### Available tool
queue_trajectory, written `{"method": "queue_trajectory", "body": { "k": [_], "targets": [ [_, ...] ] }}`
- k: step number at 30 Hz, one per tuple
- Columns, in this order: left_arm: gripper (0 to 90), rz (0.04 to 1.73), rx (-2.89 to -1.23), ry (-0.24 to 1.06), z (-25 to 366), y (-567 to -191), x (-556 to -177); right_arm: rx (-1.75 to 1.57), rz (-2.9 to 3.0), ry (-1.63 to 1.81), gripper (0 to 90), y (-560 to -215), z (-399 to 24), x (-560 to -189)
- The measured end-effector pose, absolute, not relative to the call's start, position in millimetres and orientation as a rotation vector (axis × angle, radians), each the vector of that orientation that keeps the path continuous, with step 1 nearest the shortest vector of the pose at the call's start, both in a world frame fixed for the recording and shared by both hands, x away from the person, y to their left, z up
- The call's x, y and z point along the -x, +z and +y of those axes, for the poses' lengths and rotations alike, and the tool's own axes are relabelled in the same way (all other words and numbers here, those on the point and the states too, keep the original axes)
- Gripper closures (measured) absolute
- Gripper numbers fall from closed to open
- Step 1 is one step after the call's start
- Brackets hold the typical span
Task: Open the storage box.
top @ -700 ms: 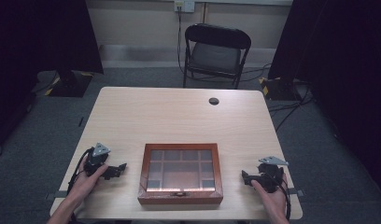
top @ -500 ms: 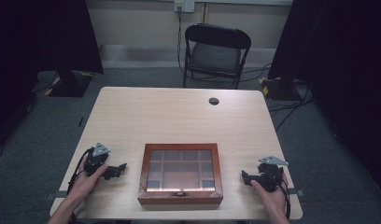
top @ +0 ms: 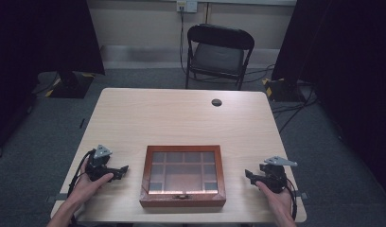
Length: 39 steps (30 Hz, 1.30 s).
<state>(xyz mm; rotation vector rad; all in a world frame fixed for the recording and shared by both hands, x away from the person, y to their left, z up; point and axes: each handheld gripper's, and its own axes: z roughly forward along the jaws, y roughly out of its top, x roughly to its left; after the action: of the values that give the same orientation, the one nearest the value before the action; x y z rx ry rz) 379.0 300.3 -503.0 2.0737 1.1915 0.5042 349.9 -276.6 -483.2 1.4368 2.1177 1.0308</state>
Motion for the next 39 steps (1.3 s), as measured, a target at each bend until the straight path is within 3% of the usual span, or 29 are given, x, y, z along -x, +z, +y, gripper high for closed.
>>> {"method": "queue_trajectory", "body": {
  "k": [6,13,22,25,39],
  "targets": [
    [3.0,1.188,-2.081,0.505,300.8,-502.9,-379.5,-1.333,2.180,1.102,35.7,-466.4,-261.3,-347.1],
    [3.0,1.187,-2.082,0.504,300.8,-502.8,-379.5,-1.221,2.311,1.231,48.2,-452.1,-238.0,-343.8],
    [2.9,1.186,-2.085,0.503,300.9,-502.7,-379.6,-0.962,2.478,1.428,60.9,-422.8,-180.6,-340.2],
    [2.9,1.186,-2.086,0.503,301.0,-502.6,-379.6,-0.886,2.517,1.491,61.3,-417.4,-162.0,-341.9],
    [2.9,1.186,-2.081,0.503,300.9,-502.8,-379.6,-0.661,2.736,1.528,75.9,-422.4,-116.6,-330.4]
  ]
}}
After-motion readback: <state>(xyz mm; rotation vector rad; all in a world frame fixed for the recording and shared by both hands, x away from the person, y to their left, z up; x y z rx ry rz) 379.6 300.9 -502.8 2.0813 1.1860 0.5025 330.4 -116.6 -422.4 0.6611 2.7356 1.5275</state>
